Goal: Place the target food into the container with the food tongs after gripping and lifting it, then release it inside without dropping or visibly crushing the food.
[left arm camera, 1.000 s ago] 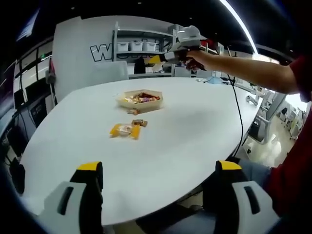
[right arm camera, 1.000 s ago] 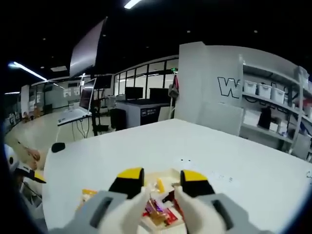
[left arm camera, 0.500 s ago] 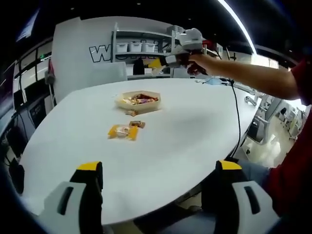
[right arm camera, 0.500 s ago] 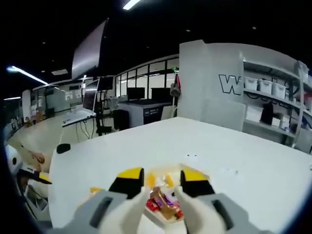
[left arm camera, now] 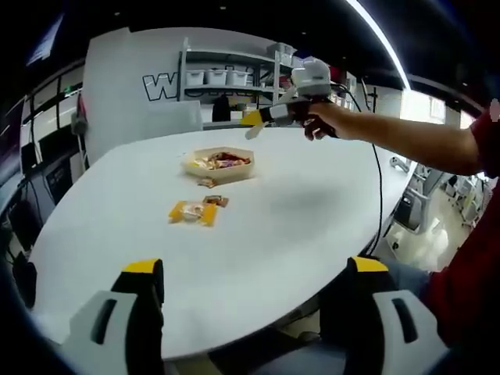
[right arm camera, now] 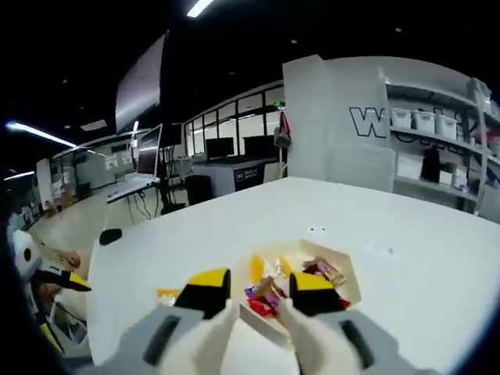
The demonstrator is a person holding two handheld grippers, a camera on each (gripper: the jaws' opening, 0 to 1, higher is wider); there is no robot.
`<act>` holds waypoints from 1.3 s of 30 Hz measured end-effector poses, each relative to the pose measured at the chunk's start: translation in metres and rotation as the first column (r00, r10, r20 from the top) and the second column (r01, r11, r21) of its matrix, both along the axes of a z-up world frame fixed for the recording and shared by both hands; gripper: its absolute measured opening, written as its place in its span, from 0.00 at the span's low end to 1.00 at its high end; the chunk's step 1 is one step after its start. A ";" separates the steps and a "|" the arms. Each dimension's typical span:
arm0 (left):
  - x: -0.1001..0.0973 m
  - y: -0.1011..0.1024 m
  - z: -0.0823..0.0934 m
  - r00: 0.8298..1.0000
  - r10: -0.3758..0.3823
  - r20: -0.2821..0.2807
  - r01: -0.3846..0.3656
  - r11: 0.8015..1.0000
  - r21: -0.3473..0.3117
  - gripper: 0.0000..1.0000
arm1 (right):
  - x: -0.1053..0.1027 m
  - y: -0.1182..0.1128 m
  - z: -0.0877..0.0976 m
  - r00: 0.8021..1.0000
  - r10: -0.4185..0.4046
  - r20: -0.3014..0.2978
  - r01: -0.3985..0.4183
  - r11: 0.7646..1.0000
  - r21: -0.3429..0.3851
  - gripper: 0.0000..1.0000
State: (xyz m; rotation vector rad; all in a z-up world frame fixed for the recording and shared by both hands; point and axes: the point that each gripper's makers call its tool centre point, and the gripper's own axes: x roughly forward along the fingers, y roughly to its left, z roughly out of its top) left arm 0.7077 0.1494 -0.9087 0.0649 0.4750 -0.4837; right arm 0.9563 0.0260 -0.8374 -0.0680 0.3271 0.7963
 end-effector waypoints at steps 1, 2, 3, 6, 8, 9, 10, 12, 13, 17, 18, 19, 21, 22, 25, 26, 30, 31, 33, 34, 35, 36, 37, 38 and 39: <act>0.000 0.000 0.000 1.000 0.000 -0.001 0.000 1.000 -0.003 0.95 | 0.000 -0.001 -0.002 1.000 -0.002 -0.006 0.002 1.000 0.003 0.25; 0.000 -0.001 0.000 1.000 -0.001 0.000 0.001 1.000 -0.006 0.96 | -0.002 -0.001 -0.004 1.000 -0.002 -0.014 0.002 1.000 0.009 0.25; 0.000 -0.001 0.000 1.000 0.000 0.001 0.000 1.000 -0.008 0.96 | -0.005 -0.001 -0.005 1.000 -0.002 -0.015 0.002 1.000 0.012 0.25; 0.001 -0.002 0.000 1.000 0.003 0.000 -0.003 1.000 -0.014 0.97 | -0.008 0.000 -0.010 1.000 0.006 -0.023 -0.006 1.000 0.004 0.25; 0.001 -0.002 0.001 1.000 0.007 0.004 -0.007 1.000 -0.017 0.98 | -0.012 0.003 -0.012 1.000 0.013 -0.027 -0.012 1.000 0.002 0.25; 0.001 -0.002 0.001 1.000 0.008 0.007 -0.008 1.000 -0.019 0.99 | -0.015 0.005 -0.013 0.999 0.017 -0.028 -0.017 1.000 0.004 0.25; 0.002 -0.002 0.002 1.000 0.011 0.009 -0.011 1.000 -0.022 0.99 | -0.016 0.006 -0.014 0.999 0.019 -0.029 -0.019 1.000 0.005 0.25; 0.002 -0.002 0.003 1.000 0.009 0.011 -0.009 1.000 -0.025 0.99 | -0.020 0.010 -0.017 0.999 0.031 -0.028 -0.031 1.000 -0.002 0.25; 0.002 -0.002 0.002 1.000 0.008 0.009 -0.008 1.000 -0.025 0.99 | -0.021 0.011 -0.019 0.999 0.035 -0.028 -0.035 0.999 -0.008 0.25; 0.000 -0.003 0.000 1.000 0.006 0.000 -0.006 1.000 -0.023 0.99 | -0.027 0.016 -0.026 0.998 0.047 -0.035 -0.047 0.999 -0.010 0.25; 0.000 -0.003 -0.001 1.000 0.006 -0.002 -0.006 1.000 -0.026 0.99 | -0.030 0.017 -0.027 0.998 0.051 -0.040 -0.051 0.999 -0.002 0.25; 0.000 -0.003 -0.001 1.000 0.005 -0.004 -0.005 1.000 -0.027 0.99 | -0.032 0.018 -0.028 0.998 0.051 -0.042 -0.051 0.999 0.000 0.25; -0.001 -0.002 -0.002 1.000 0.007 -0.008 -0.007 1.000 -0.026 0.99 | -0.035 0.019 -0.031 0.998 0.052 -0.044 -0.052 0.999 0.005 0.25; -0.001 -0.002 -0.004 1.000 0.007 -0.012 -0.008 1.000 -0.020 0.99 | -0.037 0.022 -0.033 0.997 0.057 -0.051 -0.056 0.998 0.014 0.25; -0.002 -0.002 -0.006 1.000 0.006 -0.017 -0.007 1.000 -0.019 0.99 | -0.041 0.025 -0.039 0.997 0.060 -0.055 -0.060 0.998 0.013 0.25; -0.002 -0.003 -0.006 1.000 0.005 -0.017 -0.006 1.000 -0.021 0.99 | -0.041 0.026 -0.040 0.996 0.062 -0.057 -0.062 0.998 0.011 0.25; -0.003 -0.005 -0.012 1.000 0.000 -0.027 0.000 1.000 -0.016 0.99 | -0.046 0.029 -0.050 0.995 0.071 -0.069 -0.071 0.997 -0.001 0.25; -0.004 -0.005 -0.012 1.000 -0.001 -0.030 0.000 1.000 -0.014 0.99 | -0.047 0.030 -0.053 0.995 0.073 -0.069 -0.073 0.997 -0.004 0.25; -0.004 -0.005 -0.013 0.999 -0.002 -0.034 0.001 1.000 -0.013 0.98 | -0.049 0.033 -0.056 0.993 0.083 -0.081 -0.084 0.996 -0.006 0.25; -0.004 -0.005 -0.014 0.999 -0.002 -0.034 0.001 1.000 -0.013 0.98 | -0.049 0.034 -0.058 0.993 0.083 -0.082 -0.084 0.996 -0.008 0.25; -0.004 -0.005 -0.014 0.999 -0.001 -0.034 0.001 1.000 -0.014 0.98 | -0.049 0.035 -0.058 0.993 0.083 -0.080 -0.084 0.996 -0.009 0.25; -0.004 -0.005 -0.013 0.999 -0.001 -0.034 0.001 1.000 -0.014 0.98 | -0.049 0.037 -0.060 0.993 0.085 -0.085 -0.086 0.996 -0.006 0.25; -0.003 -0.005 -0.013 0.999 -0.001 -0.032 0.000 1.000 -0.016 0.98 | -0.050 0.037 -0.060 0.992 0.086 -0.091 -0.087 0.996 -0.002 0.25; -0.003 -0.005 -0.013 1.000 0.000 -0.031 -0.001 1.000 -0.019 0.98 | -0.051 0.039 -0.061 0.992 0.086 -0.096 -0.086 0.996 0.005 0.25; -0.003 -0.006 -0.013 1.000 0.001 -0.031 -0.002 1.000 -0.022 0.98 | -0.053 0.041 -0.063 0.992 0.089 -0.093 -0.088 0.996 0.009 0.25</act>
